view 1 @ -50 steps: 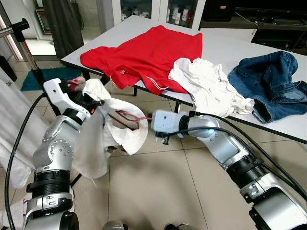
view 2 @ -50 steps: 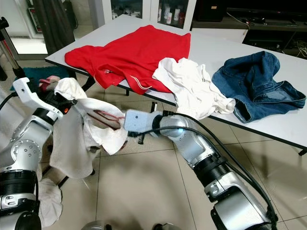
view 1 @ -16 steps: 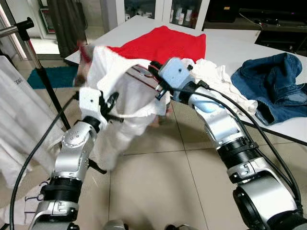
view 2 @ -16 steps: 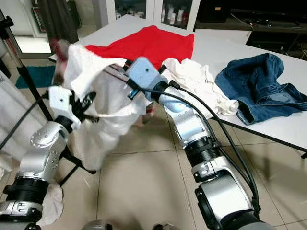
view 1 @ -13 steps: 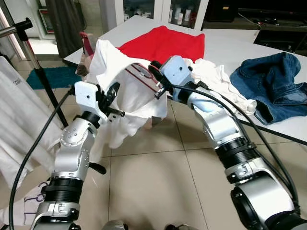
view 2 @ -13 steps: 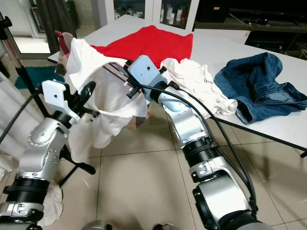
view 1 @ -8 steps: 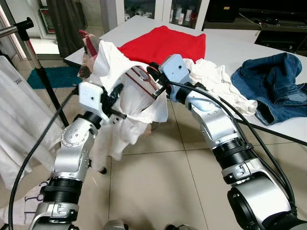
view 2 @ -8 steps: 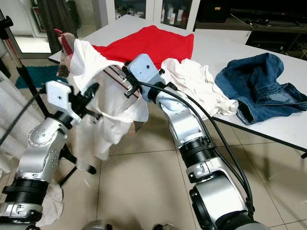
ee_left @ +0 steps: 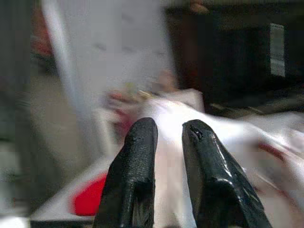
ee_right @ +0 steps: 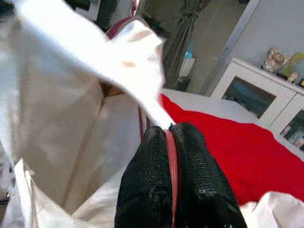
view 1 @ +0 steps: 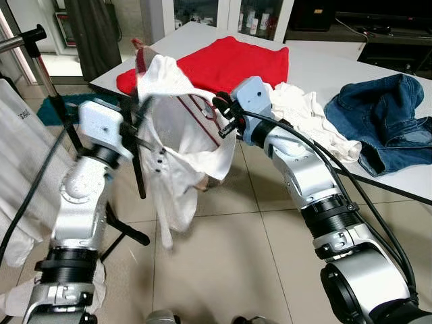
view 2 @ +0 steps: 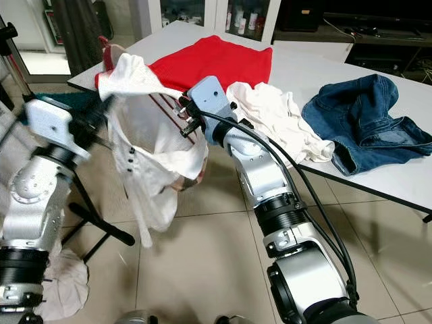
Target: Hang hanger
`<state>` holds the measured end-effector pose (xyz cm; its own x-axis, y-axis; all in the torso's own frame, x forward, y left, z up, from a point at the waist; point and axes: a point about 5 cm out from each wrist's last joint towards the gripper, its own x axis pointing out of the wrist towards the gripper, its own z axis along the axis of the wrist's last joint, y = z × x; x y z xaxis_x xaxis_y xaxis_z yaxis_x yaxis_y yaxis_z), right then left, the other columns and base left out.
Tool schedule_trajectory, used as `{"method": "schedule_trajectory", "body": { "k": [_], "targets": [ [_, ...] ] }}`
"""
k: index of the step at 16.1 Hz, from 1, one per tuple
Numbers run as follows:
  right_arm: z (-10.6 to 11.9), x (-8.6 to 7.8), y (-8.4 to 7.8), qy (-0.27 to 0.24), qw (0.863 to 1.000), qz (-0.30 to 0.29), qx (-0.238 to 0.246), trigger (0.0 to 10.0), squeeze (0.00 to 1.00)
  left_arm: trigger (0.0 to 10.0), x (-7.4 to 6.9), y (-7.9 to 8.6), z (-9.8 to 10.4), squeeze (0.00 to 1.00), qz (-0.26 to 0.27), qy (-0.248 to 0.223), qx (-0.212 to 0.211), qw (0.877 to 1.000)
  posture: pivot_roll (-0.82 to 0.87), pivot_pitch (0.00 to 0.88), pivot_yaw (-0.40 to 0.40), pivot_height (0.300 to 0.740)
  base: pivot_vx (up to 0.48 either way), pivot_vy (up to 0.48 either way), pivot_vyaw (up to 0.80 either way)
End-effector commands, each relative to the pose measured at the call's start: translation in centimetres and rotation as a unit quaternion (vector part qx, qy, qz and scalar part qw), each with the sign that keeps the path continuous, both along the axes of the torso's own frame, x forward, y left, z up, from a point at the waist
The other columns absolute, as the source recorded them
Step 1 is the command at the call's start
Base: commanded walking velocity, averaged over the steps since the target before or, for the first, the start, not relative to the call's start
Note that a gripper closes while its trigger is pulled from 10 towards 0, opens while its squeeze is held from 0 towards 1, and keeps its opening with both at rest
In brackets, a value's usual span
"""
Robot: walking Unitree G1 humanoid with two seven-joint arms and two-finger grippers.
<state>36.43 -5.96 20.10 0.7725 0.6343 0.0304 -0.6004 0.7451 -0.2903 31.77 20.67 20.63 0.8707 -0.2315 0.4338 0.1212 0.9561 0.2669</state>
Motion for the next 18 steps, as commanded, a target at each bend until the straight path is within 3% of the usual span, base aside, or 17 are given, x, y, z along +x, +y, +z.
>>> {"method": "schedule_trajectory", "body": {
  "k": [1,3,4,5,7,9,10,14,15,18],
  "targets": [
    [-0.3,0.0,-0.4,0.005,1.0,-0.006,-0.016,0.0,0.04,10.0,-0.1,1.4,2.1,0.0,0.05,-0.059,0.007,0.997,0.09,0.0,-0.062,0.74,0.0,0.0,0.0],
    [-0.5,0.0,-0.5,0.01,1.0,-0.009,-0.021,0.0,0.04,10.0,-0.3,2.2,2.7,0.0,0.064,-0.073,0.002,0.995,0.09,0.0,-0.062,0.74,0.0,0.0,0.0],
    [-0.2,0.3,-0.5,0.015,1.0,-0.022,0.0,0.0,0.05,10.0,-0.2,1.8,1.5,0.0,0.005,-0.022,-0.029,0.999,0.09,0.0,-0.062,0.74,0.0,0.0,0.0],
    [-0.1,0.4,-0.5,0.016,1.0,-0.024,0.003,0.0,0.04,10.0,-0.2,1.6,1.3,0.0,-0.007,-0.014,-0.034,0.999,0.09,0.0,-0.062,0.74,0.0,0.0,0.0],
    [0.7,0.5,-0.3,0.03,0.998,-0.031,0.054,0.0,0.05,10.0,-0.7,-0.2,-0.2,0.0,-0.064,0.016,0.008,0.998,0.09,0.0,-0.062,0.74,0.0,0.0,0.0],
    [1.2,0.5,0.2,0.048,0.994,-0.031,0.097,0.0,0.05,10.0,-0.6,-1.3,-1.4,0.0,-0.087,0.04,0.02,0.995,0.09,0.0,-0.063,0.74,0.0,0.0,0.0],
    [1.6,0.5,0.9,0.067,0.987,-0.032,0.142,0.0,0.05,10.0,-0.6,-1.8,-2.3,0.0,-0.102,0.061,0.023,0.993,0.09,0.0,-0.063,0.74,0.0,0.0,0.0],
    [2.7,0.4,2.1,0.085,0.973,-0.023,0.214,0.0,0.05,10.0,-0.6,-2.6,-3.8,0.0,-0.13,0.099,0.017,0.986,0.09,0.0,-0.068,0.74,0.0,0.0,0.0],
    [3.5,0.3,2.3,0.089,0.964,-0.018,0.25,0.0,0.05,10.0,-0.7,-2.9,-4.7,0.0,-0.137,0.119,0.012,0.983,0.09,0.0,-0.069,0.74,0.0,0.0,0.0],
    [4.8,0.5,1.6,0.08,0.948,-0.018,0.308,0.0,0.05,10.0,-1.0,-3.2,-7.3,0.0,-0.153,0.182,-0.006,0.971,0.1,0.0,-0.068,0.74,0.0,0.0,0.0]
  ]
}}
